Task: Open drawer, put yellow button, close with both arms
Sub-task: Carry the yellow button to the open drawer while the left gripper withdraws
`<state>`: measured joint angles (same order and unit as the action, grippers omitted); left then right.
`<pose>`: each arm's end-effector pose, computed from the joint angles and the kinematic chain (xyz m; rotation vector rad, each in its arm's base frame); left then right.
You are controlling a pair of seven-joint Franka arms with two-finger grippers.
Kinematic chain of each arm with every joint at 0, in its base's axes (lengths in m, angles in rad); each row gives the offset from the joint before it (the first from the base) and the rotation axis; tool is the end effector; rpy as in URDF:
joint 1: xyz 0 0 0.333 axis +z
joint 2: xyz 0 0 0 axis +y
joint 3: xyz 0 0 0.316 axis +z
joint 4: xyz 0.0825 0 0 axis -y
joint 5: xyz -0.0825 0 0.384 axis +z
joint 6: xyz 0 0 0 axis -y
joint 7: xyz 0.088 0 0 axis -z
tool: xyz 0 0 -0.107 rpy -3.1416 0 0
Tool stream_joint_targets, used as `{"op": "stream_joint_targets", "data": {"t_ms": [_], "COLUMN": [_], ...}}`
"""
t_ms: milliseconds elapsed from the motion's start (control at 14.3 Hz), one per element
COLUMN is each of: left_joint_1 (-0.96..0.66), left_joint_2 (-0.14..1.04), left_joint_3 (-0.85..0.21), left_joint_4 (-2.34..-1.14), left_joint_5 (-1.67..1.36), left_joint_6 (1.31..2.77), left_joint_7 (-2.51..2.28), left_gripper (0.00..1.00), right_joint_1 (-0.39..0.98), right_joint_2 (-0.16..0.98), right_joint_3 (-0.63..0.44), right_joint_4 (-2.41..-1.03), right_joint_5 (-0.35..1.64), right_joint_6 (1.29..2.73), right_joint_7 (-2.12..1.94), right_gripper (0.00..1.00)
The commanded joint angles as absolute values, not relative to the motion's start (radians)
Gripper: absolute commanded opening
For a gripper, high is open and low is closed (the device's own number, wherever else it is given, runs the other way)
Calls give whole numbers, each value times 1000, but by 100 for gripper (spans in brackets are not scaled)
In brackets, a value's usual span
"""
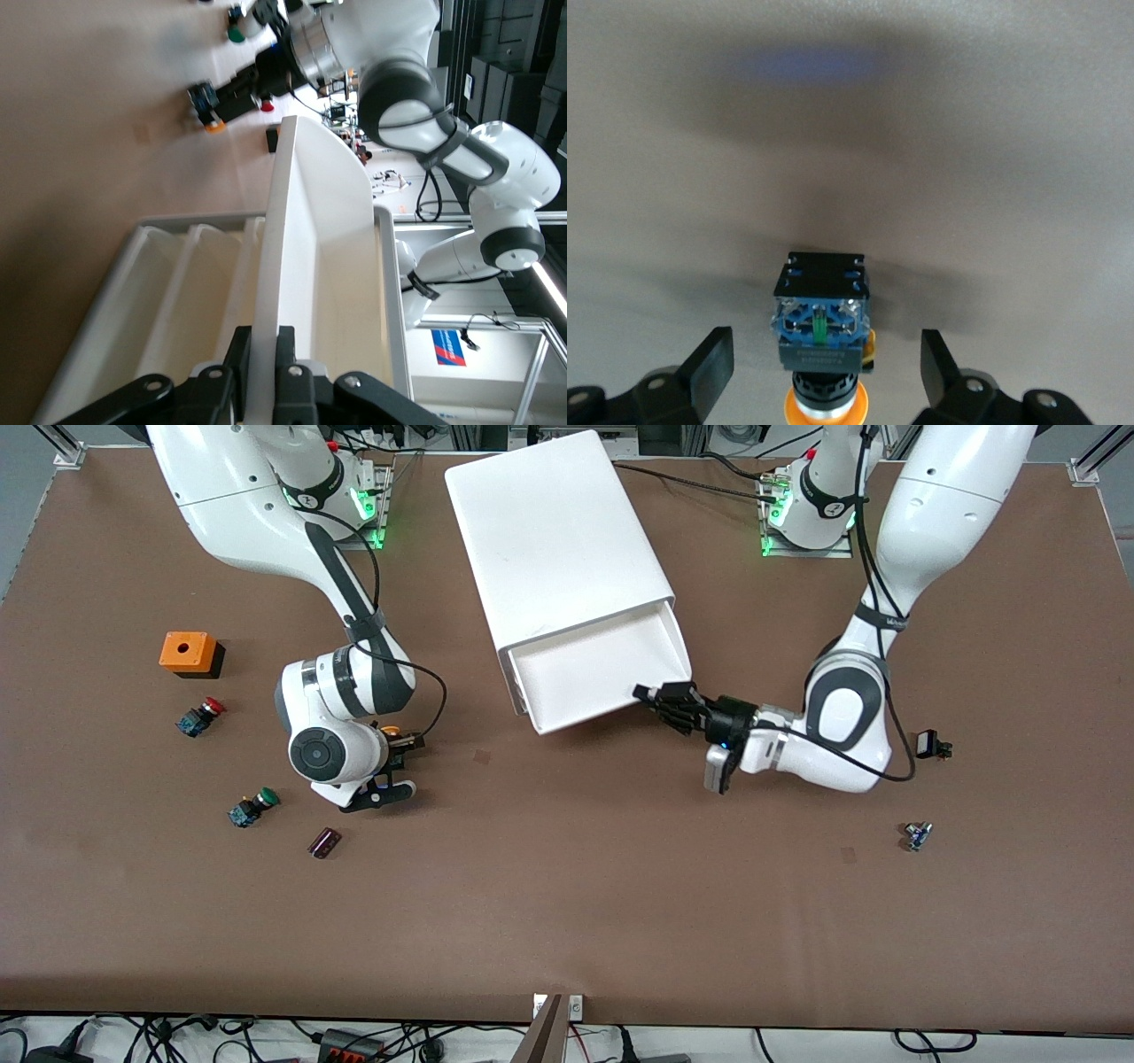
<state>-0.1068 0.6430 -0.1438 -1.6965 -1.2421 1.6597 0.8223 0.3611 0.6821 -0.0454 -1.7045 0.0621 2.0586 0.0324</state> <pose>0.5991 -0.2389 0.2498 1.7452 -0.3973 -0.2314 0.6024 0.2022 0.1739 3.0394 0.3828 -0.5028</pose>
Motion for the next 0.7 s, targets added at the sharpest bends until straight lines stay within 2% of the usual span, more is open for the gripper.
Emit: {"op": "stream_joint_targets", "data": {"t_ms": [0, 279, 349, 419, 489, 629], "left_joint_1": [-94, -87, -87, -87, -86, -83], "left_joint_2": [696, 693, 690, 687, 686, 666], "left_joint_3": [-135, -133, -133, -133, -135, -135], "left_joint_4": [-1583, -1582, -1580, -1580, -1580, -1578], "left_joint_5": [-1183, -1180, -1178, -1169, -1146, -1143], "left_joint_6": [1663, 1663, 1663, 1663, 1661, 1660], "left_joint_7": [752, 749, 750, 755, 770, 756], "left_gripper": [3, 8, 21, 56, 100, 100], "right_joint_1": [362, 362, 362, 362, 359, 347], "right_joint_2": [672, 666, 663, 652, 641, 621], "right_joint_3": [-46, -46, -46, -48, -49, -54], "right_joint_4": [-1721, -1721, -1720, -1718, -1712, -1688], "right_joint_5": [77, 77, 77, 77, 78, 113], "right_joint_6": [2069, 2056, 2051, 2049, 2042, 2011], "right_joint_7": [40, 40, 40, 41, 40, 51], "right_gripper": [74, 26, 13, 6, 0, 0]}}
